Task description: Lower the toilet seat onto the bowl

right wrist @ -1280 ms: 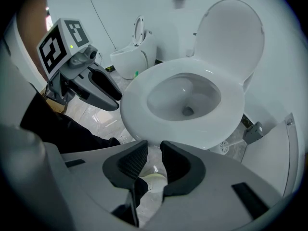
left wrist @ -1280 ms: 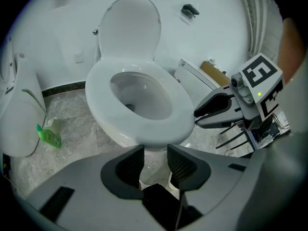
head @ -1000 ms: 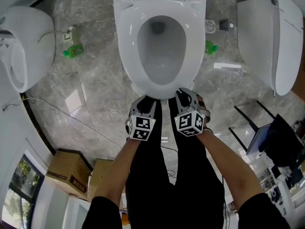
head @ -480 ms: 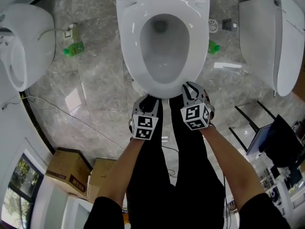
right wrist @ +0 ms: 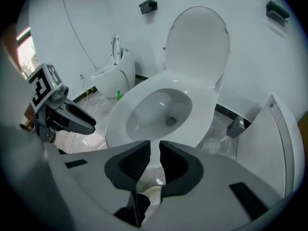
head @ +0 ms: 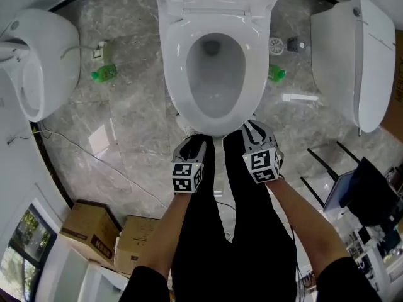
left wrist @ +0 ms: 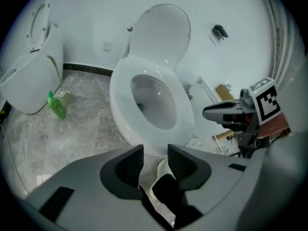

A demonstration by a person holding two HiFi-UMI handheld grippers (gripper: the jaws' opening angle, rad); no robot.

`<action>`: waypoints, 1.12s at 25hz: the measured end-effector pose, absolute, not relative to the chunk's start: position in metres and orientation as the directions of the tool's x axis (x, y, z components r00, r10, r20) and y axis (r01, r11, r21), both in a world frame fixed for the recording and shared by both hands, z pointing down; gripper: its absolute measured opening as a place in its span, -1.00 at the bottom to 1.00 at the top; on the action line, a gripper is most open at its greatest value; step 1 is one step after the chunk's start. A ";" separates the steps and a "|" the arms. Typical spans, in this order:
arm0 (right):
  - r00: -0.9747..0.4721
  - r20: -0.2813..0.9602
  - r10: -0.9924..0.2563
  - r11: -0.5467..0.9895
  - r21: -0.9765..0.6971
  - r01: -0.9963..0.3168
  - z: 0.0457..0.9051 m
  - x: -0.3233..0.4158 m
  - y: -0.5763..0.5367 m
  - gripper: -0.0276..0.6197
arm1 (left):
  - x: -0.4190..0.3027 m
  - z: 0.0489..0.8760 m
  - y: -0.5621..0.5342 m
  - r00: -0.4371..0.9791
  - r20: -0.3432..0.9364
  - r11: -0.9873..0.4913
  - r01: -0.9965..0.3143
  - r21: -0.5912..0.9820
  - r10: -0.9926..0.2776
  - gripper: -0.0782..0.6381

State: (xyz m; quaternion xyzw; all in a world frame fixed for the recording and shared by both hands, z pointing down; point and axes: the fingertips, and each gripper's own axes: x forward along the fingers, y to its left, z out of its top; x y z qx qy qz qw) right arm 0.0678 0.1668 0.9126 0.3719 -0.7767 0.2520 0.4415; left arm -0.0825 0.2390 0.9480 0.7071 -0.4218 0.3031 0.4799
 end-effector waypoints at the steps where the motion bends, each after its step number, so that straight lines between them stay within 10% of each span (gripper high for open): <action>1: -0.347 0.862 -0.370 0.586 -0.073 -0.807 0.901 0.066 0.161 -0.69 | -0.084 0.934 0.235 0.460 0.824 -0.179 -0.888 0.424 -0.330 -0.33; 12: -0.410 0.777 -0.477 0.506 -0.139 -0.851 0.734 0.073 0.127 -0.72 | -0.079 0.775 0.177 0.513 0.692 -0.190 -0.850 0.491 -0.508 -0.72; 28: -0.544 0.466 -0.698 0.464 -0.284 -0.839 0.426 0.099 0.101 -0.81 | 0.008 0.442 0.115 0.619 0.416 -0.419 -0.772 0.479 -0.666 -0.74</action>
